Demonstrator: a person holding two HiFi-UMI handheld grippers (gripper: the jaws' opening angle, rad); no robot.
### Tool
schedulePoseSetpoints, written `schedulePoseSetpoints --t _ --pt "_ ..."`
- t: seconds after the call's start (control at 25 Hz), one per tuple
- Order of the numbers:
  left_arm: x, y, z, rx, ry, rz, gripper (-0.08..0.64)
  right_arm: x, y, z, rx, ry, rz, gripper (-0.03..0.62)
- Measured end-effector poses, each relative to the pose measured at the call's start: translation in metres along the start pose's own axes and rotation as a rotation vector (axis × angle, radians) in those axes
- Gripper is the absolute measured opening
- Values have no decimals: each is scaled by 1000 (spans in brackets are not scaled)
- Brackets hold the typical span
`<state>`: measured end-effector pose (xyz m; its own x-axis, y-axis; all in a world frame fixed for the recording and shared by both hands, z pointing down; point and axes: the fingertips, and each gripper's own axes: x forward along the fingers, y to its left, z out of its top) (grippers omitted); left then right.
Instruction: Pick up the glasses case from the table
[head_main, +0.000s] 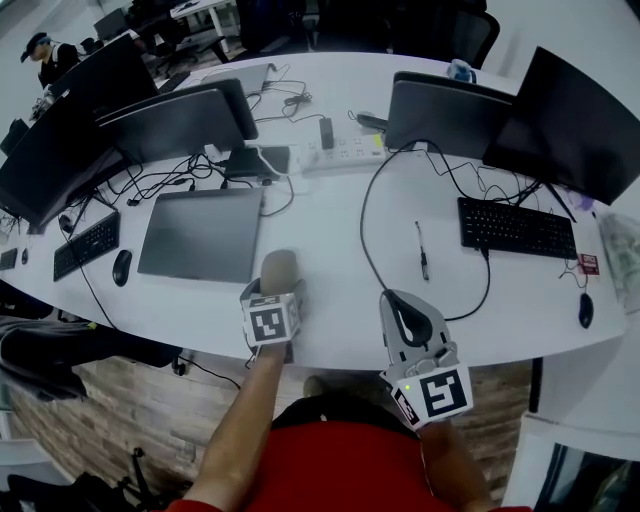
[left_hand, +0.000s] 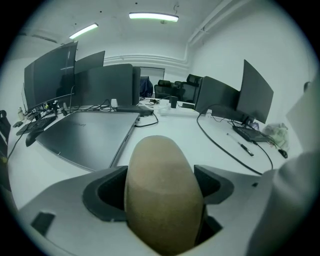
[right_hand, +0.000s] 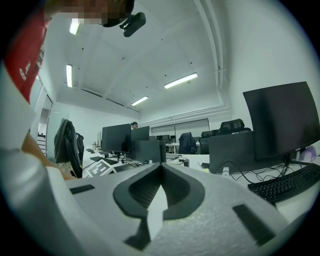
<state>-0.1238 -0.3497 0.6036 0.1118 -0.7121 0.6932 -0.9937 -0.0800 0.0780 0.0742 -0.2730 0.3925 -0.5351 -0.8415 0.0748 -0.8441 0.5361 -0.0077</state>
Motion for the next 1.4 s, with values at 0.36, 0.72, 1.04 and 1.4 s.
schedulePoseSetpoints --t 0.36,0.72,1.04,1.4 --pt "-69 -31 56 84 -234 -162 394 5 -7 4 38 -19 -33 5" --pt "-167 -40 101 121 -489 -248 394 4 -2 24 44 -70 -39 5" --pt "-210 -35 111 145 -599 -258 394 -4 12 35 28 -102 -32 5" --pt "-211 -47 112 165 -604 -275 394 -7 15 38 10 -103 -40 5"
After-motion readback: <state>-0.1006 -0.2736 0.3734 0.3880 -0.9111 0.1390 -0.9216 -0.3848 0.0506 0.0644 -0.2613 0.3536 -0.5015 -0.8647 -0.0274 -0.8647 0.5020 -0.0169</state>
